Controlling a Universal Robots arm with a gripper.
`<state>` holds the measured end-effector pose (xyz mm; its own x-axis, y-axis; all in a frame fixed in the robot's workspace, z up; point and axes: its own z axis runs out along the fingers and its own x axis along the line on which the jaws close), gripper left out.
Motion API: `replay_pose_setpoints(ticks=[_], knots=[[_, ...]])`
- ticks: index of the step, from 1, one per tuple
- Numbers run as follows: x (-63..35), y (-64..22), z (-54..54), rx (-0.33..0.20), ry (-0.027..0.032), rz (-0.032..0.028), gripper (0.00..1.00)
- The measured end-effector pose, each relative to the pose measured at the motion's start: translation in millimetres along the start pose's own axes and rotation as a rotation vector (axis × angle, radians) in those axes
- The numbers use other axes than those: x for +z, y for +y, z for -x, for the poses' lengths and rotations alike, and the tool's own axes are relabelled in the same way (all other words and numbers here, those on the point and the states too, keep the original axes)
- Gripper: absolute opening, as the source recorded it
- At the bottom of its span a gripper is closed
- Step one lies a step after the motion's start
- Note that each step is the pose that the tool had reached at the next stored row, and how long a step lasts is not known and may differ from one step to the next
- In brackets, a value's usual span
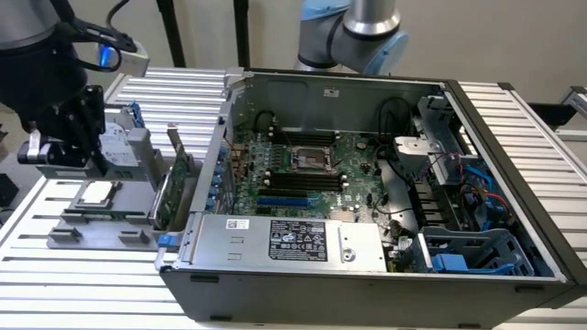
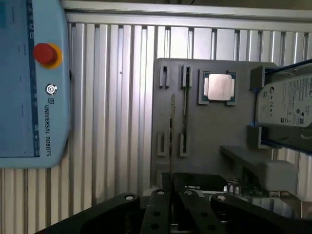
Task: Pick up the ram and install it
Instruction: 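Pick up the ram and move it above insertion slot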
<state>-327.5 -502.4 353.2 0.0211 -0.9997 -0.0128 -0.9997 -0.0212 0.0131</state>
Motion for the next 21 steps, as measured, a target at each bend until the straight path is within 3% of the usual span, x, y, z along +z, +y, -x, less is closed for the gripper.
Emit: replay_pose_setpoints(ticks=[9, 21], knots=[[-20.2, -39.2, -0.6, 0.000, -0.0024, 0.0000, 0.00], [-30.0, -93.5, -1.6, 0.000, -0.0028, 0.0000, 0.00]])
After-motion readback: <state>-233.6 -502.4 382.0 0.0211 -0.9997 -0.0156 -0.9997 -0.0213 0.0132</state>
